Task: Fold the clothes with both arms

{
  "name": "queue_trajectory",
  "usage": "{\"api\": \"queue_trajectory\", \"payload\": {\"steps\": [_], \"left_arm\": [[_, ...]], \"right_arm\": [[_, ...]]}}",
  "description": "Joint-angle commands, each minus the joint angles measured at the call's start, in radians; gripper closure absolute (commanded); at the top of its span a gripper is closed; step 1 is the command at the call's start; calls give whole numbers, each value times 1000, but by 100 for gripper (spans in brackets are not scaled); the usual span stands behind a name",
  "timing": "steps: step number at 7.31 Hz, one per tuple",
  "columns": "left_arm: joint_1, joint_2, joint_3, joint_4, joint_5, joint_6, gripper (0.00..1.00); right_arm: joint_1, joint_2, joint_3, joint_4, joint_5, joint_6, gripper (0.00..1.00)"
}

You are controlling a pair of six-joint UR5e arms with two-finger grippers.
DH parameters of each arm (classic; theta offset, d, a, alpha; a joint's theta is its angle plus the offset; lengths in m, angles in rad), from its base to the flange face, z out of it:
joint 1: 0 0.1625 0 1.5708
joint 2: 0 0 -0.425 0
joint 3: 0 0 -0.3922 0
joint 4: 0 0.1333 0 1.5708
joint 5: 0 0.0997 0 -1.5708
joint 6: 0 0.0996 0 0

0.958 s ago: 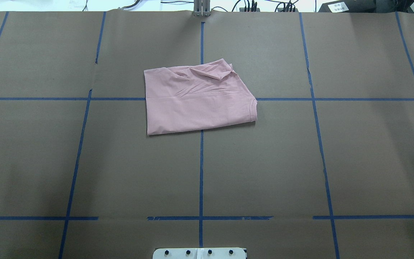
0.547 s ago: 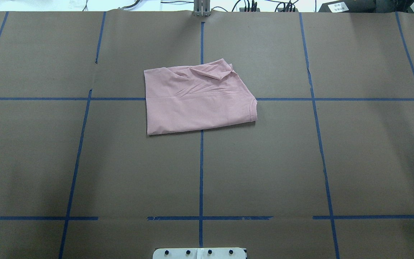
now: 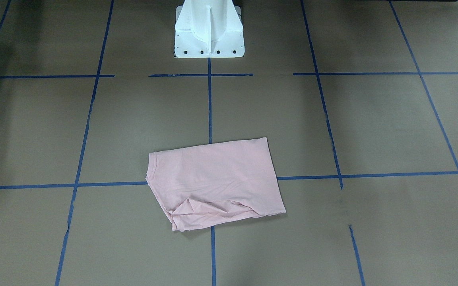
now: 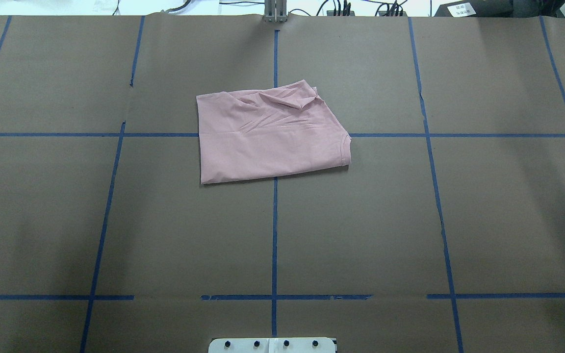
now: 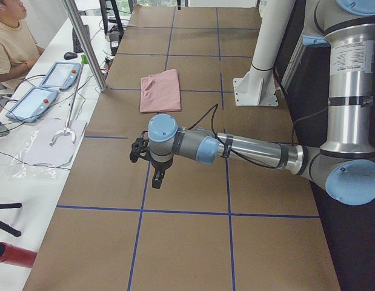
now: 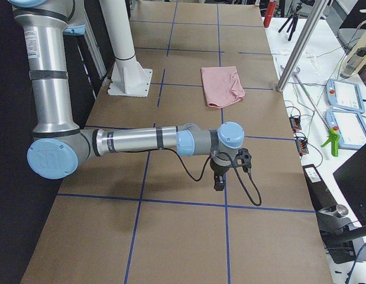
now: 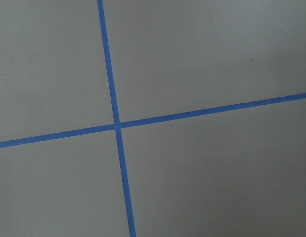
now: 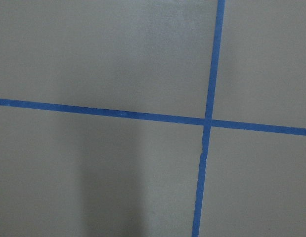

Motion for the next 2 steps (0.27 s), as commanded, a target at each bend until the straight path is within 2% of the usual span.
{"api": "queue_trajectory", "payload": {"steps": [1, 2], "left_arm": [[2, -16, 24, 3, -3, 1, 0], [2, -17, 27, 11, -3, 1, 0]], "right_arm": [[0, 0, 3, 0, 0, 7, 0], [-2, 0, 3, 0, 0, 7, 0]]}}
